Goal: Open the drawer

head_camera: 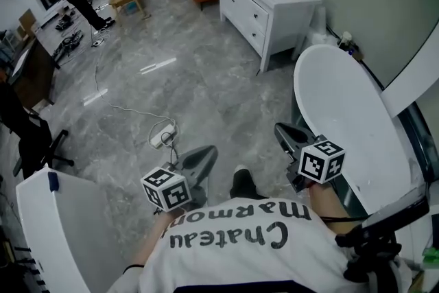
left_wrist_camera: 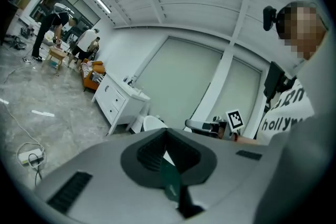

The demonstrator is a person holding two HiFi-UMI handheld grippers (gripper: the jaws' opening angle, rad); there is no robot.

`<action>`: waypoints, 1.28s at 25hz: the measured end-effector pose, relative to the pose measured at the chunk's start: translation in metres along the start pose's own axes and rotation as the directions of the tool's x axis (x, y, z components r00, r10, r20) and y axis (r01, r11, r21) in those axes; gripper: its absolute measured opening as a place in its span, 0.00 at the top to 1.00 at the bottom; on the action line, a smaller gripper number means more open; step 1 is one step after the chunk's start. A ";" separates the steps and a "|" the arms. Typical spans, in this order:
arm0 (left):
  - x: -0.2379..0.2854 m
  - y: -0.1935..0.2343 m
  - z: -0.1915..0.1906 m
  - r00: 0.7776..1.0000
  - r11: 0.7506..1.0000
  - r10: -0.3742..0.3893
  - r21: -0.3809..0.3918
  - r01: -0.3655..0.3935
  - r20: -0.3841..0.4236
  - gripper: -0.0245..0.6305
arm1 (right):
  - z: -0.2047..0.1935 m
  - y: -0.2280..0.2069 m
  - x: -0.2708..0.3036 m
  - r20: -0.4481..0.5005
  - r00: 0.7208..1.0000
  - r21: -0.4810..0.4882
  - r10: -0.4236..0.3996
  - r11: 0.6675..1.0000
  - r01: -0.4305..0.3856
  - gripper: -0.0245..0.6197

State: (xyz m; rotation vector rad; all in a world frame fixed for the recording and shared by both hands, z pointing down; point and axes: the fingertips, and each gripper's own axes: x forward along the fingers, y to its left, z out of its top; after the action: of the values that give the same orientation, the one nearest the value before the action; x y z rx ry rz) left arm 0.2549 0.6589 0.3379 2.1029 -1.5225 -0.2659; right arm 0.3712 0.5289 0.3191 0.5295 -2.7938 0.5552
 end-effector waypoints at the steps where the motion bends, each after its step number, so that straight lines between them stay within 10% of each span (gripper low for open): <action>1: 0.004 0.006 0.003 1.000 1.000 0.004 -0.007 -0.004 0.001 0.97 | 0.002 -0.006 0.007 -0.003 1.000 0.003 -0.007 1.000 0.007 0.95; 32: 0.242 0.178 0.123 0.999 0.998 0.043 -0.054 -0.044 -0.027 0.97 | 0.105 -0.242 0.187 -0.093 0.992 0.030 -0.087 0.995 0.091 0.95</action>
State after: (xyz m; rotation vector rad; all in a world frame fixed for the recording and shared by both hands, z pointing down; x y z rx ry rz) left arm 0.1373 0.3574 0.3608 2.0206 -1.5273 -0.2605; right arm 0.2801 0.2212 0.3587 0.6166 -2.6645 0.5940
